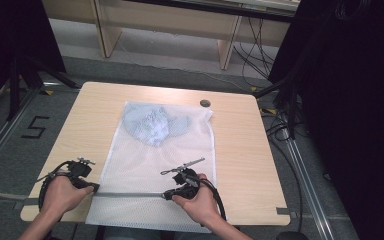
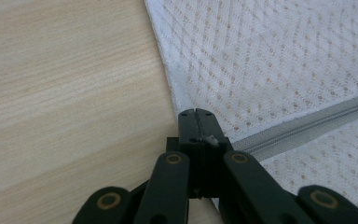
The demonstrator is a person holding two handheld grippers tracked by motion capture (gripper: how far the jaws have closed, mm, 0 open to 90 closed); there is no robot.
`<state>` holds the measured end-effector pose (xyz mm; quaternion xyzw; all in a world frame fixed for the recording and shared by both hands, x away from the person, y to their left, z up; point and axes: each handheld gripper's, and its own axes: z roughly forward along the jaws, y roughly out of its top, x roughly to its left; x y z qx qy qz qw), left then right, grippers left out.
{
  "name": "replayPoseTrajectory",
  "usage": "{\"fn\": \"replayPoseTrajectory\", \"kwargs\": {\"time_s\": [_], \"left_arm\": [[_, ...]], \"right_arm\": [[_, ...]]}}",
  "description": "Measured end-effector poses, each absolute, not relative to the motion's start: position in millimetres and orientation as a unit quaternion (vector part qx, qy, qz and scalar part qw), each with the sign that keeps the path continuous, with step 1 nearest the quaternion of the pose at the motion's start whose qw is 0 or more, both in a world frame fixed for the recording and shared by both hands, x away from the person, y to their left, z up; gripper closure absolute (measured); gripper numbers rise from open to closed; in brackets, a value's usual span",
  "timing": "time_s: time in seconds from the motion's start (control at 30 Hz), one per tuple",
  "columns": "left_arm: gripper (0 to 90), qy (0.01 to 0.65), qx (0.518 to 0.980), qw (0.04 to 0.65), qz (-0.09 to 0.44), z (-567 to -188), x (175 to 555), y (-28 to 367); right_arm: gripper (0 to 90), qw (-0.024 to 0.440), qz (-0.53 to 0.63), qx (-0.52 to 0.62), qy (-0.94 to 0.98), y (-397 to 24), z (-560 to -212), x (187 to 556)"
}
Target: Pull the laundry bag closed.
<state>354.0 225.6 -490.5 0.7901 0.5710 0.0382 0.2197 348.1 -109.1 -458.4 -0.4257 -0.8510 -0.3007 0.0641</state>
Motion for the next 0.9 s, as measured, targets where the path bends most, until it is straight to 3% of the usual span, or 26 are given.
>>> {"fn": "replayPoseTrajectory", "kwargs": {"time_s": [0.9], "left_arm": [[90.0, 0.574, 0.787, 0.223, 0.040, -491, 354, 224]], "right_arm": [[87.0, 0.063, -0.295, -0.436, -0.848, -122, -459, 346]]}}
